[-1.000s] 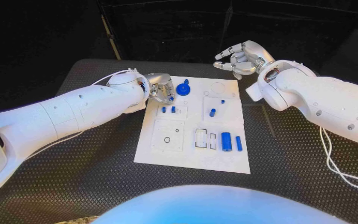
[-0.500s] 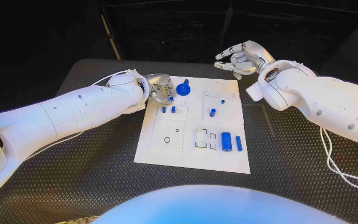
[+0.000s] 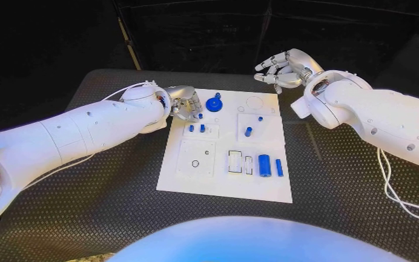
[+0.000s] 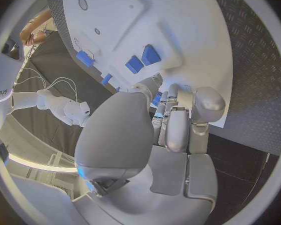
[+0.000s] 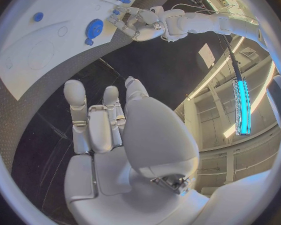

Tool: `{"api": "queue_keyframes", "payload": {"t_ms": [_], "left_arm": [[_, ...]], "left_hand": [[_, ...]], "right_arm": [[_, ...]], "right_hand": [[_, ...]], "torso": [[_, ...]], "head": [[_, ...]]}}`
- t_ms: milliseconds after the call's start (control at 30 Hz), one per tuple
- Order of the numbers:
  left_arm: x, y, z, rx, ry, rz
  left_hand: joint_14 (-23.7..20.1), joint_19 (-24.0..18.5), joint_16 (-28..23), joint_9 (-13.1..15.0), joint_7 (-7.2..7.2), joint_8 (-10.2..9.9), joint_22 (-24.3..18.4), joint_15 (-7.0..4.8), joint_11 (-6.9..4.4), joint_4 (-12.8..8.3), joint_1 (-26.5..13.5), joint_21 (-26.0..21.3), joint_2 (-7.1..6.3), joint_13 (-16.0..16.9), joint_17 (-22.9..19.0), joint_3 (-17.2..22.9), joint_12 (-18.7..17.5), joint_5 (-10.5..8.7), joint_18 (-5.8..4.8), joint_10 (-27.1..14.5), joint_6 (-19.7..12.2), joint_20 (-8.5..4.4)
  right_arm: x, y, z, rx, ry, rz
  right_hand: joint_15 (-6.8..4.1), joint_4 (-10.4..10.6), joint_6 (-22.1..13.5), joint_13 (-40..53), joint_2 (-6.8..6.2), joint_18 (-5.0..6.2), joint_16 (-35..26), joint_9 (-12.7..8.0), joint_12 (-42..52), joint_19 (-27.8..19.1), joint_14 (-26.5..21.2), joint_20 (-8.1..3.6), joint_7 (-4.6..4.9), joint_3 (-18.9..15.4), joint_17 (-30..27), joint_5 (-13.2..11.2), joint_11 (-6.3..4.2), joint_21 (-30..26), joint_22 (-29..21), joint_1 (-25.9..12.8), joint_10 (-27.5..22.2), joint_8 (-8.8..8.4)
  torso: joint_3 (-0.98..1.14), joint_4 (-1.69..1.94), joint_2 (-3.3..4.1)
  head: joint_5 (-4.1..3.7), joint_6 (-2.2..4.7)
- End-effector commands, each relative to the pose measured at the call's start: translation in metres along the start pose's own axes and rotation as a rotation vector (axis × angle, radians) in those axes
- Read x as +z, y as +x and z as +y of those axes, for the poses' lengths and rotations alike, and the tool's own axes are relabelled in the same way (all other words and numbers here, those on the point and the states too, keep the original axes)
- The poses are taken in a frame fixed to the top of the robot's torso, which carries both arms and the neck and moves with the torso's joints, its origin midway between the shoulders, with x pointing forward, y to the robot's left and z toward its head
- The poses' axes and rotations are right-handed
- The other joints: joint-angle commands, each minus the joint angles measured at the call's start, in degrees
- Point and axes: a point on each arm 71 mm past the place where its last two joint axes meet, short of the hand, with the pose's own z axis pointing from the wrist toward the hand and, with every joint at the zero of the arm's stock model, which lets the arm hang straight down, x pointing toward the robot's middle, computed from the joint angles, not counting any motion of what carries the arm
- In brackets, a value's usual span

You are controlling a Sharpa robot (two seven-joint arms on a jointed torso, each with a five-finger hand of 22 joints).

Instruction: Assemble the parts on the task board

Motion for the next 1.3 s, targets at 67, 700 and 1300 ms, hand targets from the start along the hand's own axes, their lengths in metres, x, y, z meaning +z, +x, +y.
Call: {"api": "queue_keyframes", "payload": {"t_ms": [67,700,1300], "left_arm": [[-0.006,-0.006,0.007,-0.025,-0.009,-0.016],[-0.064,-0.056,0.05,-0.682,0.023,-0.311],[-0.075,-0.056,0.039,-0.958,0.106,-0.356]], "left_hand": [[0.4,-0.49,-0.34,0.3,0.01,0.75,-0.33,0.49,0.02,-0.33,-0.06,-0.78,-0.27,0.05,-0.22,-0.09,-0.34,0.08,-0.08,-0.44,1.59,0.21],[-2.69,-5.07,-5.14,0.26,0.5,1.94,-7.61,0.36,-0.12,-1.2,-0.38,-12.43,-0.44,0.71,-9.15,1.71,2.04,0.05,1.96,2.32,5.33,0.11],[-4.27,-7.41,-7.43,0.21,1.12,2.11,-11.39,0.79,0.43,-1.69,-0.49,-18.34,-0.25,0.54,-12.96,1.99,2.19,0.08,2.85,0.96,6.1,0.47]], "right_arm": [[-0.001,0.0,-0.005,-0.146,0.018,0.047],[-0.029,0.031,-0.026,-0.724,-0.031,0.105],[-0.034,0.059,-0.039,-0.721,-0.008,0.188]], "right_hand": [[-0.64,-0.92,3.0,-6.71,0.16,1.37,-2.98,0.11,-8.7,-0.9,-0.04,-0.31,-0.35,2.19,-3.74,-2.66,-0.24,-1.51,-2.08,3.97,-2.33,0.53],[0.41,0.23,7.86,-30.12,-4.64,0.31,-2.48,-0.4,-37.18,3.06,1.7,0.35,0.21,10.15,-2.24,-9.88,1.17,2.07,3.84,6.32,5.52,-4.68],[0.84,0.07,7.18,-31.94,-5.35,0.28,-1.75,-0.32,-39.01,3.22,1.78,0.84,0.65,10.98,-1.4,-9.84,1.68,2.44,4.38,6.25,5.4,-5.78]], "torso": [[-0.04,0.0,-0.02],[-0.08,0.09,-0.03],[-0.03,-0.03,0.05]], "head": [[-0.72,-0.01],[-3.7,-0.01],[-3.72,-0.01]]}}
